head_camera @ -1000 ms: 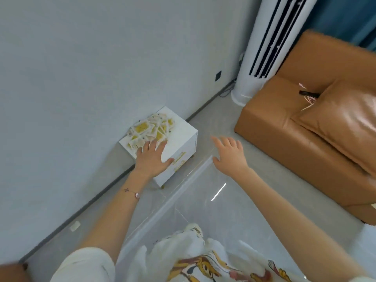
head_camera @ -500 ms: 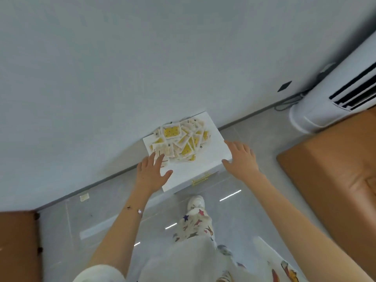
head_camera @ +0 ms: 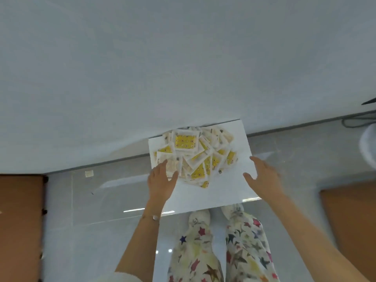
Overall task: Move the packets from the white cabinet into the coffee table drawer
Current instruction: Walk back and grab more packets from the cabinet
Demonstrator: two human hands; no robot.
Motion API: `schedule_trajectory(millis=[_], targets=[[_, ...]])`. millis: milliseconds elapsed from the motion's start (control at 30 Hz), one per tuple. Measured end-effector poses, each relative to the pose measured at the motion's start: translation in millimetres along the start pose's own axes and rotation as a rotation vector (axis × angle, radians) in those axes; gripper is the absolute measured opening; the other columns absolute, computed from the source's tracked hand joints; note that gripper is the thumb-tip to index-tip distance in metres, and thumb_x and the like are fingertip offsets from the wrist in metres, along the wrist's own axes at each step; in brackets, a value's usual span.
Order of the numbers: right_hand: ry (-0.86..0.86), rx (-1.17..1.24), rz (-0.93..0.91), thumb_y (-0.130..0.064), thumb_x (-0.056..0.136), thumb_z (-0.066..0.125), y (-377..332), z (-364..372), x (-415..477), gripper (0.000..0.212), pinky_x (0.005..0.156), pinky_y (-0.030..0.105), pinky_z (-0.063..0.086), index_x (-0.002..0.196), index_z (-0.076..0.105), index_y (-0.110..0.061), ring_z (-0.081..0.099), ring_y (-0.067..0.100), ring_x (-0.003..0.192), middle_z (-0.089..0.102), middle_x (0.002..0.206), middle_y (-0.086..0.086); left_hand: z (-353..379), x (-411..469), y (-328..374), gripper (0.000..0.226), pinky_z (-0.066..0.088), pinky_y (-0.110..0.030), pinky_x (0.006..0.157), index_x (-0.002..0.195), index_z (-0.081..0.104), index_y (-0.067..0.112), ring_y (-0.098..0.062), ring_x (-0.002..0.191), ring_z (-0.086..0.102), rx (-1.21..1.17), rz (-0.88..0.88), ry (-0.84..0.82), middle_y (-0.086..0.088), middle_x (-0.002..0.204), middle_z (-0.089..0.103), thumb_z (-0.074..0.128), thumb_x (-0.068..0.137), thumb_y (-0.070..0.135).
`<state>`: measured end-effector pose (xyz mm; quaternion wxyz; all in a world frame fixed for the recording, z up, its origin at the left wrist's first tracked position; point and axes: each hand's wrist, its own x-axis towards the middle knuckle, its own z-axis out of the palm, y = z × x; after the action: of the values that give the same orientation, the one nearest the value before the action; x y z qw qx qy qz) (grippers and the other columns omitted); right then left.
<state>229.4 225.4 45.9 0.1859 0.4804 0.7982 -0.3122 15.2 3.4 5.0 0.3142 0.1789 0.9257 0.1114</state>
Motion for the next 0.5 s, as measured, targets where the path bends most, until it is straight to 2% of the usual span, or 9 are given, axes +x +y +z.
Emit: schedule_trajectory(millis=[133,200,267,333,400,500], targets=[[-0.069,0.126,0.028,-0.037,0.089,0.061,14,35,77,0.063,0.098,0.043,0.043,0.145,0.031,-0.028,0.047,0.028,0.124,0.048,0.137,0.008,61,40,-21,0.069,0.019,-0.047,0.116,0.150,0.025,0.023,-0.029,0.145,0.018,-0.123,-0.133,0.062,-0.008,0.159,0.019,0.054,0.092,0.046],[-0.079,0.205,0.073,-0.039,0.088,0.064,22,51,107,0.068,0.098,0.044,0.043,0.145,0.031,-0.026,0.047,0.028,0.124,0.047,0.137,0.008,79,58,-36,0.070,0.020,-0.051,0.115,0.151,0.022,0.022,-0.032,0.145,0.014,-0.202,-0.234,0.113,-0.011,0.159,0.013,0.055,0.093,0.044],[-0.079,0.345,0.143,-0.039,0.086,0.067,25,67,131,0.070,0.097,0.044,0.045,0.144,0.032,-0.022,0.050,0.028,0.120,0.049,0.134,0.009,89,71,-48,0.071,0.019,-0.050,0.115,0.150,0.022,0.017,-0.034,0.144,0.014,-0.303,-0.330,0.199,-0.016,0.157,0.018,0.056,0.093,0.041],[-0.093,0.491,0.200,-0.035,0.085,0.068,23,85,144,0.069,0.086,0.040,0.048,0.142,0.034,-0.016,0.055,0.026,0.108,0.053,0.128,0.011,94,82,-55,0.076,0.020,-0.047,0.114,0.149,0.025,0.010,-0.034,0.141,0.021,-0.389,-0.436,0.259,-0.018,0.152,0.028,0.061,0.090,0.041],[-0.084,0.550,0.222,-0.030,0.087,0.067,18,102,149,0.061,0.076,0.033,0.042,0.136,0.036,-0.010,0.053,0.021,0.097,0.054,0.117,0.006,100,89,-56,0.077,0.026,-0.047,0.111,0.145,0.032,0.008,-0.034,0.137,0.027,-0.418,-0.520,0.290,-0.017,0.147,0.034,0.066,0.086,0.043],[-0.010,0.578,0.243,-0.028,0.089,0.065,12,118,148,0.054,0.071,0.031,0.040,0.130,0.037,-0.007,0.053,0.022,0.094,0.051,0.106,0.002,109,91,-51,0.069,0.036,-0.048,0.102,0.136,0.044,0.010,-0.031,0.131,0.031,-0.389,-0.568,0.321,-0.013,0.141,0.037,0.067,0.083,0.046]])
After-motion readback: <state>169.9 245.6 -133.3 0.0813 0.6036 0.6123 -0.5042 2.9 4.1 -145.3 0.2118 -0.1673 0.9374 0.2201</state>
